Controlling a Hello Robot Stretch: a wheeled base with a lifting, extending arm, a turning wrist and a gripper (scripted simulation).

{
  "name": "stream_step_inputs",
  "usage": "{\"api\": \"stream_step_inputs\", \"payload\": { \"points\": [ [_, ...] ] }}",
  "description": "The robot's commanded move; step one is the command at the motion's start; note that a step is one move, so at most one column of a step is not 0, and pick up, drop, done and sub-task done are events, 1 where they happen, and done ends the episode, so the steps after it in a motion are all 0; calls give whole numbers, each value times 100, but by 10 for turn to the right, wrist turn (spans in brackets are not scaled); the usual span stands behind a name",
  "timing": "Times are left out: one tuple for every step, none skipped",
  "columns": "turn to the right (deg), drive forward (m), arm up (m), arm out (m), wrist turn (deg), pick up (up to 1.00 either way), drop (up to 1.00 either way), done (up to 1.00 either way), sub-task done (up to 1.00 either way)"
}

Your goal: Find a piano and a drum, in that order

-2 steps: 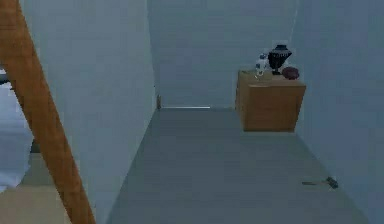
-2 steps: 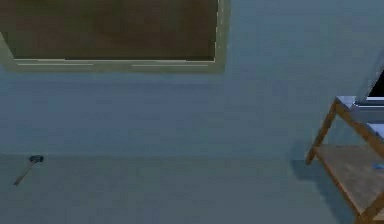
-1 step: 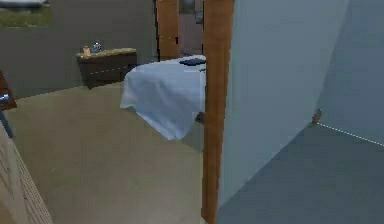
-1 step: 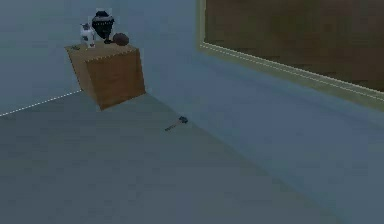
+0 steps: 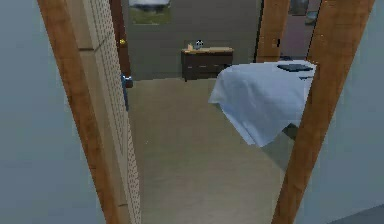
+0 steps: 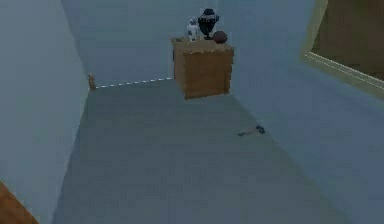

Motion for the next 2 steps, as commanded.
{"api": "stream_step_inputs", "payload": {
  "points": [
    [0,60,0,0,0,0,0,0,0],
    [-30,0,0,0,0,0,0,0,0]
  ]
}}
